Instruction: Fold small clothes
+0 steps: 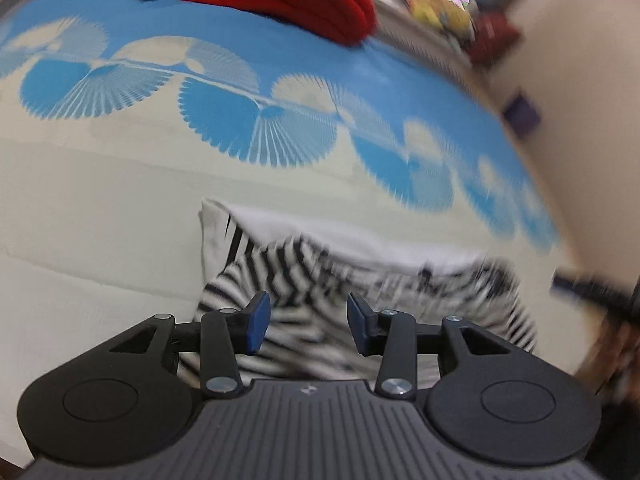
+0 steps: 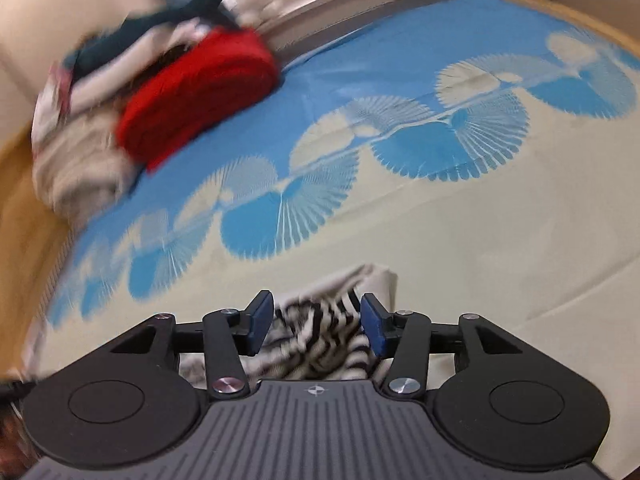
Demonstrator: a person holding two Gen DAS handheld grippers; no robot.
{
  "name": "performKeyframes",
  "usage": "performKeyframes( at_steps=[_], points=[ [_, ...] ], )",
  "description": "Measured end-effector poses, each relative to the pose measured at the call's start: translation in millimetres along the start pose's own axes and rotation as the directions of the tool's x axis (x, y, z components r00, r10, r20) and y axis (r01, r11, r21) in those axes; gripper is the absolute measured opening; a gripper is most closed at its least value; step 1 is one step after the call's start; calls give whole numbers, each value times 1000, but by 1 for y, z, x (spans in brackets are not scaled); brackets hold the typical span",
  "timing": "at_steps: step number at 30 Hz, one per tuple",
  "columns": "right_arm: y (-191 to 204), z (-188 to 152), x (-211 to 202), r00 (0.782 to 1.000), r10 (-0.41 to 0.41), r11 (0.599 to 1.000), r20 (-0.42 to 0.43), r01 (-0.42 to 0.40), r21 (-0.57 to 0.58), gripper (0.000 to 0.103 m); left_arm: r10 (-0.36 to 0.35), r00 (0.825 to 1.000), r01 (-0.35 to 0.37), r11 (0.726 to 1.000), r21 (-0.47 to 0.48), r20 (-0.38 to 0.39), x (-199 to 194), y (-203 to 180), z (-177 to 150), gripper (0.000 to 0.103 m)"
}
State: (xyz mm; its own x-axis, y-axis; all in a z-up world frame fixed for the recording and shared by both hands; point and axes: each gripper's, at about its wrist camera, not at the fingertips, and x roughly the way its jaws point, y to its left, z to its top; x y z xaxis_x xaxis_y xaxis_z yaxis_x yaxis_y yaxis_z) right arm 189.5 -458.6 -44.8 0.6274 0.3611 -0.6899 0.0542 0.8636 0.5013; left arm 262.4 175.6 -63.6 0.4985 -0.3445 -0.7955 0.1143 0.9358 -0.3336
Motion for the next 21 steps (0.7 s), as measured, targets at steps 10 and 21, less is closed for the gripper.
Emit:
performKeyframes(
  at_steps=[10, 21],
  points=[
    [53, -42, 36, 989, -47, 929, -138, -7, -369, 51, 146, 989, -145, 972, 184, 7, 32, -18, -20, 46],
    [77, -51, 83, 975, -37, 899, -217, -62, -433, 5, 198, 980, -187, 940, 286, -11, 86, -33, -6, 45]
  ],
)
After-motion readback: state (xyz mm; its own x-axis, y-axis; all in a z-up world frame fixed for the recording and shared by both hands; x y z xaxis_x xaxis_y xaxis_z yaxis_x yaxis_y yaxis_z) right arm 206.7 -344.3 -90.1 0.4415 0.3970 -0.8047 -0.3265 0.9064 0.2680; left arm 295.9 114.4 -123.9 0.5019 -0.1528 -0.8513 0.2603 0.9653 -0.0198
